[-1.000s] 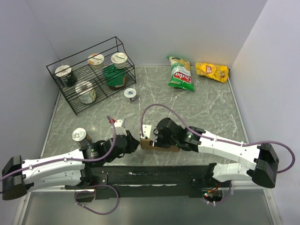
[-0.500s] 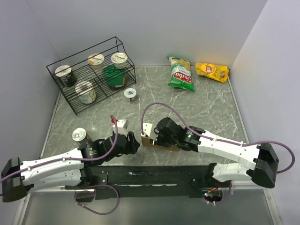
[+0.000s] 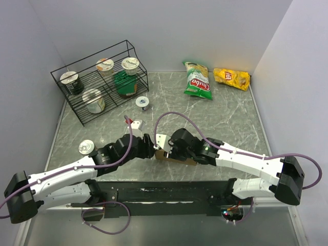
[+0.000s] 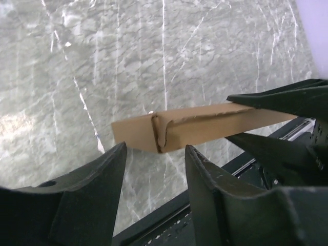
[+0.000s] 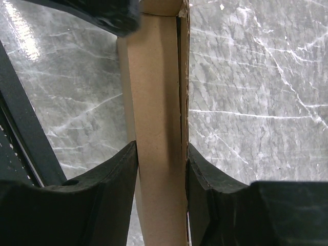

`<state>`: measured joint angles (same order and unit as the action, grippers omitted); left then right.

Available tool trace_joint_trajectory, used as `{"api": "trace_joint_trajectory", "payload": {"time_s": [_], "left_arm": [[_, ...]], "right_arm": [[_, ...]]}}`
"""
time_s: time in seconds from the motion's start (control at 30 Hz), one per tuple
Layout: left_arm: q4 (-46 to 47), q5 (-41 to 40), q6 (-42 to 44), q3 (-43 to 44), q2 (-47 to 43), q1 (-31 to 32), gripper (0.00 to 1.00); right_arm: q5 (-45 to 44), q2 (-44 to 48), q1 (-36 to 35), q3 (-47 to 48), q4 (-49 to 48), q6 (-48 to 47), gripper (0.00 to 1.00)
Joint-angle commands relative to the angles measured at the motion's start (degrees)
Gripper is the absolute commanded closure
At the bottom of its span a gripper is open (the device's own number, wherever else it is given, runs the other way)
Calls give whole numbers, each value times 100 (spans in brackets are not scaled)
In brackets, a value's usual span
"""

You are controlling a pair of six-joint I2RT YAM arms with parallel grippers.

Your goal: Fold the paper box

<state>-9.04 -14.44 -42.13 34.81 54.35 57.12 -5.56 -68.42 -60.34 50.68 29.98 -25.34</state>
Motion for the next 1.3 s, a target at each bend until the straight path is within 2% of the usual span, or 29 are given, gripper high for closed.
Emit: {"api": "trace_joint_trajectory", "payload": {"time_s": [0.0,0.07,0.4,0.47,0.6,0.9,1.2,1.27], "left_arm": [[456,318,267,263,189,-184,49],[456,362,302,307,278,-254,55],[526,433,407,404,480,-316,68],[508,407,425,430,498,-316,73],[482,424,469,448,542,-325,76],[280,275,469,510,498,-325,81],[192,213,442,466,349,-325,76],[218,257,451,457,314,-325,73]], "right_arm": [[-59,-66,4,118,61,108,60],[-68,-66,4,118,52,109,60],[-6,-136,4,127,61,117,60],[3,-136,-4,127,70,126,60],[20,-145,-4,118,70,126,60],[38,-198,-4,136,79,135,61],[47,-224,-4,136,105,144,61],[55,-224,-4,127,105,144,61]]}}
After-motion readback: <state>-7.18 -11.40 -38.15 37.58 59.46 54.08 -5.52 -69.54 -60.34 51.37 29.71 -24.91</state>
